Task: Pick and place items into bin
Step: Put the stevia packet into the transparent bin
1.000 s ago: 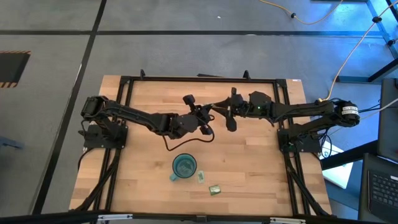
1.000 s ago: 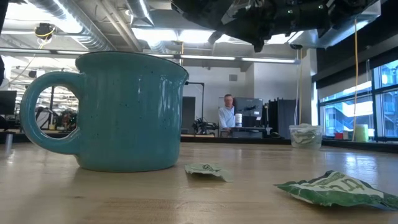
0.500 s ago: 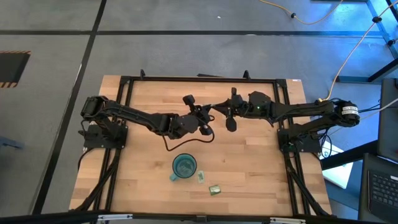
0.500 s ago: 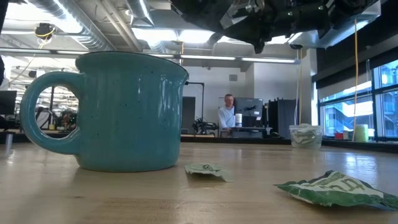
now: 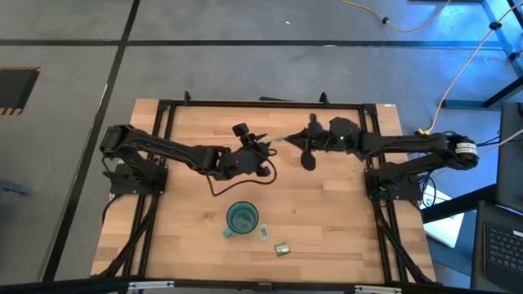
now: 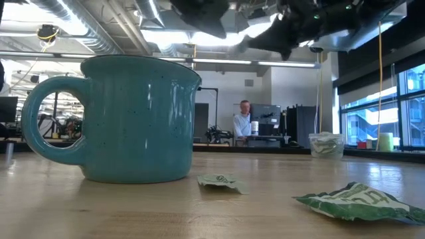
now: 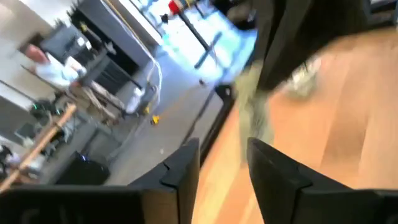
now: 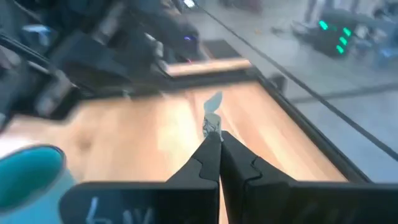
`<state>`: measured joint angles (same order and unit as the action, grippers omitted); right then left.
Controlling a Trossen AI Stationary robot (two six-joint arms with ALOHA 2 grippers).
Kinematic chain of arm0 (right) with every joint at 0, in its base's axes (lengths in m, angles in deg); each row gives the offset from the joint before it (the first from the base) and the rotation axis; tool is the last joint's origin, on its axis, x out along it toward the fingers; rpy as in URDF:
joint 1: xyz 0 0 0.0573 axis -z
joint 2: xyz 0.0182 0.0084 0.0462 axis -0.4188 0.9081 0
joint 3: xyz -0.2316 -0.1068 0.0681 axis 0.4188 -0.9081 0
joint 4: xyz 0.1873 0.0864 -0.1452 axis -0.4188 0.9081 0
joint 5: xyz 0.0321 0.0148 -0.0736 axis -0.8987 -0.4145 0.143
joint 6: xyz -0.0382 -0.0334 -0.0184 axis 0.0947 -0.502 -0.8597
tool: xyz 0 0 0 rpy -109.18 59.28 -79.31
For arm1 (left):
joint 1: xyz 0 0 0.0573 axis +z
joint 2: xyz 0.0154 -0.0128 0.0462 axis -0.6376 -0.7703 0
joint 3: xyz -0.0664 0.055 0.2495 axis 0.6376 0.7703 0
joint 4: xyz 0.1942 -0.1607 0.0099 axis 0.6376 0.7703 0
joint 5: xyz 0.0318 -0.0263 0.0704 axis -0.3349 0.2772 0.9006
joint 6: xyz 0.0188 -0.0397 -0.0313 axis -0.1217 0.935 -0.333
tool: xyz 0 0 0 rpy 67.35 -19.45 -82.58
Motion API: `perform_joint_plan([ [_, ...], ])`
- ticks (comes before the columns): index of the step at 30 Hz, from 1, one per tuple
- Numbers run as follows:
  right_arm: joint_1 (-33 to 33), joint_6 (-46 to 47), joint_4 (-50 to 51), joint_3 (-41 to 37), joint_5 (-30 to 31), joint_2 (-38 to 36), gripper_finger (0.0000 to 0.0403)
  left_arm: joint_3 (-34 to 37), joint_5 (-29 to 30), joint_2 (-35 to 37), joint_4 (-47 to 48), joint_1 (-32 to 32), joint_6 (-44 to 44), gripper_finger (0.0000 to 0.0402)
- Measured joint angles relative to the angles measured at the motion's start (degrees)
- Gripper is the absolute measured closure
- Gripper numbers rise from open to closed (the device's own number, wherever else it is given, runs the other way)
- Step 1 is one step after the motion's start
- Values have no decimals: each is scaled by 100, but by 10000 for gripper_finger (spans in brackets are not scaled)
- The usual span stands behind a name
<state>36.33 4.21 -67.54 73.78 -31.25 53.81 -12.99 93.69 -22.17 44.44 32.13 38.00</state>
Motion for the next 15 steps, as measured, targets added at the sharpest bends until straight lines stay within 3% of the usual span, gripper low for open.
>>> perform_joint_plan([
  [3, 281, 146, 1037, 35, 212, -506, 402, 0, -378, 234, 952, 54, 696, 267],
  [6, 722, 311, 2533, 156, 416, -1015, 403, 0, -1362, 412, 1776, 155, 1355, 268],
  [11, 1713, 734, 4399, 223, 454, -1479, 403, 0, -2924, 451, 2238, 329, 1737, 275],
  [15, 2448, 744, 5110, 179, 449, -1452, 403, 0, -3509, 422, 2246, 440, 1740, 281],
])
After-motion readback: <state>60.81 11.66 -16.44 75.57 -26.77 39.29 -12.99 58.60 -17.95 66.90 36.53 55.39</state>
